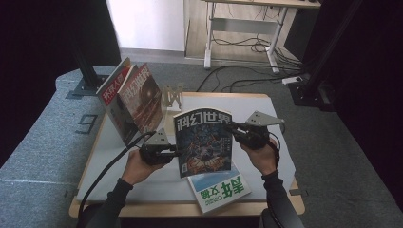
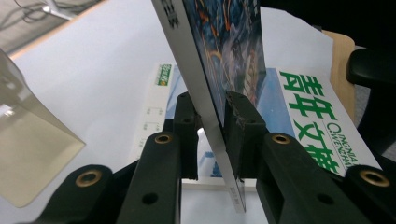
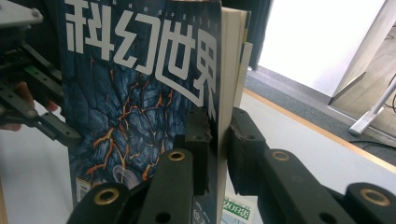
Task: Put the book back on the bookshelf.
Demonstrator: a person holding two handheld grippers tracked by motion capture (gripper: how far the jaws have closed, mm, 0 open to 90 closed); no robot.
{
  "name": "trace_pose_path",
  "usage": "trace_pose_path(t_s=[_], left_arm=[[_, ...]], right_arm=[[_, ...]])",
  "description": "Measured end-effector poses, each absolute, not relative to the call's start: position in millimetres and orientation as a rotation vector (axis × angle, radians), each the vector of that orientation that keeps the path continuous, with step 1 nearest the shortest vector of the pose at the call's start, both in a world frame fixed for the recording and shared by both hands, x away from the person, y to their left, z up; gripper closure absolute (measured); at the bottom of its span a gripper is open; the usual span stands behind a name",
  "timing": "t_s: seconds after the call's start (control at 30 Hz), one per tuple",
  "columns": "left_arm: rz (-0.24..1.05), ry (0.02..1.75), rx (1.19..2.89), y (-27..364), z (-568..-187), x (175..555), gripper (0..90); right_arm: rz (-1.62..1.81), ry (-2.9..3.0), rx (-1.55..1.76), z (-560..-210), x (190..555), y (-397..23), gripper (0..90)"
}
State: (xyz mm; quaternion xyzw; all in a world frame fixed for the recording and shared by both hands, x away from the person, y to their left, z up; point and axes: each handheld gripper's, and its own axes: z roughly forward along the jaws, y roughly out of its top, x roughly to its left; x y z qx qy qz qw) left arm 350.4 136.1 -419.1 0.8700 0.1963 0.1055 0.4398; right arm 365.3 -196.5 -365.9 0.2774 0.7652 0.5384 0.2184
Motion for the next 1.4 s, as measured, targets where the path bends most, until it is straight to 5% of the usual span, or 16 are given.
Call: trace_pose_path(t_s=[0.47, 1.07, 1.4], left_arm=[[0.214, 0.461, 2.235, 119, -445, 357, 73.7], [0.241, 0.488, 2.139, 122, -410, 363, 73.1], [0.25, 0.48, 2.174, 116, -402, 362, 80.5]], right_arm=[[1.508, 2.114, 0.764, -368, 362, -202, 75.6], [1.521, 2.116, 0.772, -369, 360, -206, 75.6], [1.508, 2.112, 0.794, -369, 361, -210, 73.9]])
